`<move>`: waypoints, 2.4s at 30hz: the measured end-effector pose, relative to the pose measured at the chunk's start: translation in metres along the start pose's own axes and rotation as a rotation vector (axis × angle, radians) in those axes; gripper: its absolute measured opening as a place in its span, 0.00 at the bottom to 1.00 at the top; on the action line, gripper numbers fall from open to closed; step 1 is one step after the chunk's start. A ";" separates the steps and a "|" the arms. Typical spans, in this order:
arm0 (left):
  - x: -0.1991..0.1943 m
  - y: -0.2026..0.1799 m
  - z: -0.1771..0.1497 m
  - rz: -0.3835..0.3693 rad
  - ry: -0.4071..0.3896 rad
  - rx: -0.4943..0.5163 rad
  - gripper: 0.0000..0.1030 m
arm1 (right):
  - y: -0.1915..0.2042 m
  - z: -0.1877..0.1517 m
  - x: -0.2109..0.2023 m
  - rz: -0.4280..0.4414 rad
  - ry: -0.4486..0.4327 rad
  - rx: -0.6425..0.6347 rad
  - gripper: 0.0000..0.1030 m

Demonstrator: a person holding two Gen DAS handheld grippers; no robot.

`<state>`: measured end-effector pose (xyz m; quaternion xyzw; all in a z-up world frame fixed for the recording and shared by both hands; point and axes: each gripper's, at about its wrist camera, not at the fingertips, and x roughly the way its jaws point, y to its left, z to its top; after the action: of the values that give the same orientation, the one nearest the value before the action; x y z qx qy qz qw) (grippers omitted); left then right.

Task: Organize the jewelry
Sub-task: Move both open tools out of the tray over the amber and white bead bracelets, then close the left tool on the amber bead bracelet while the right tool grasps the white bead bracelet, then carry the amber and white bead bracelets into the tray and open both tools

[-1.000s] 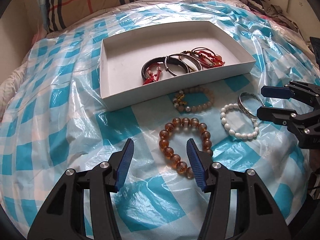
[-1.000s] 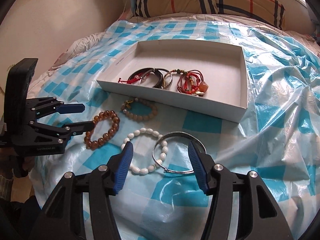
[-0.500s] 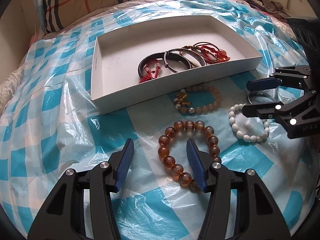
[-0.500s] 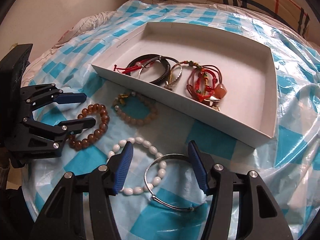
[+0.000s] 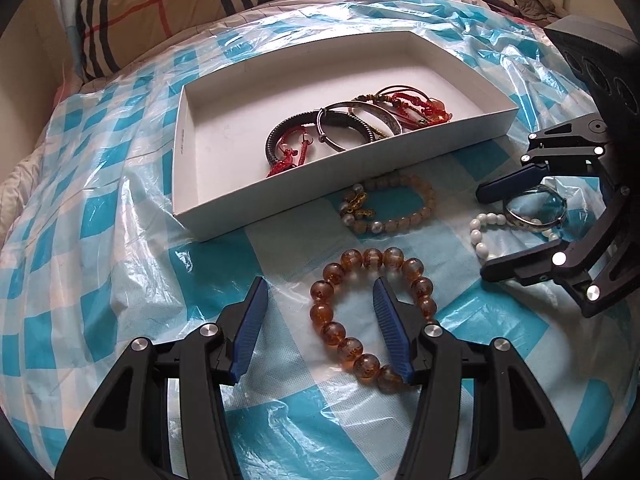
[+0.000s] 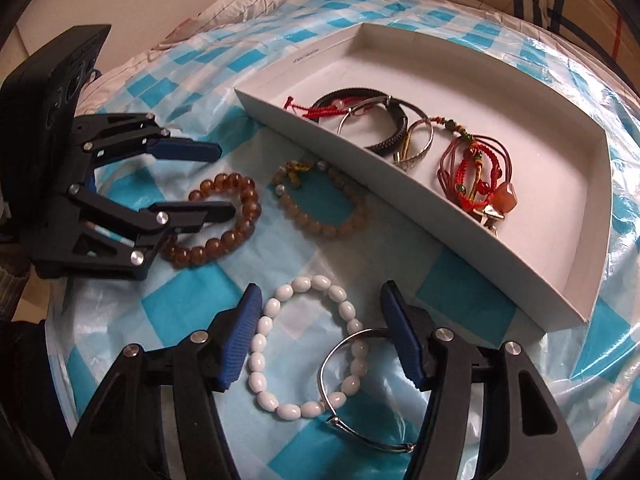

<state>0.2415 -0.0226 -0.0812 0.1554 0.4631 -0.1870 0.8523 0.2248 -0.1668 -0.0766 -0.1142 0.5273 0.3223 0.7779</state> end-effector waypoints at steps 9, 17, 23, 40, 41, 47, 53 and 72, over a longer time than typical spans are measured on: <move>-0.004 -0.003 0.003 0.006 -0.020 0.013 0.50 | -0.011 0.000 -0.001 0.100 0.006 0.052 0.58; -0.001 -0.003 0.001 -0.004 -0.012 0.005 0.50 | -0.001 -0.005 -0.010 0.091 -0.014 0.026 0.15; -0.003 -0.002 0.003 -0.007 -0.013 0.006 0.50 | 0.014 0.000 -0.021 0.089 -0.099 0.049 0.08; -0.024 0.005 -0.006 -0.108 -0.027 -0.096 0.10 | 0.027 -0.015 -0.036 0.087 -0.226 0.164 0.08; -0.029 0.007 -0.007 -0.117 -0.033 -0.114 0.10 | 0.026 -0.017 -0.042 0.099 -0.250 0.187 0.08; -0.056 0.010 -0.015 -0.158 -0.077 -0.179 0.10 | 0.023 -0.039 -0.070 0.186 -0.404 0.368 0.08; -0.085 0.000 -0.017 -0.142 -0.126 -0.197 0.10 | 0.019 -0.066 -0.095 0.253 -0.536 0.509 0.08; -0.161 -0.023 -0.020 0.068 -0.265 -0.132 0.10 | 0.047 -0.086 -0.150 0.212 -0.648 0.490 0.08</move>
<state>0.1360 -0.0056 0.0425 0.0887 0.3522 -0.1460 0.9202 0.0954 -0.2325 0.0290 0.2367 0.3251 0.2849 0.8701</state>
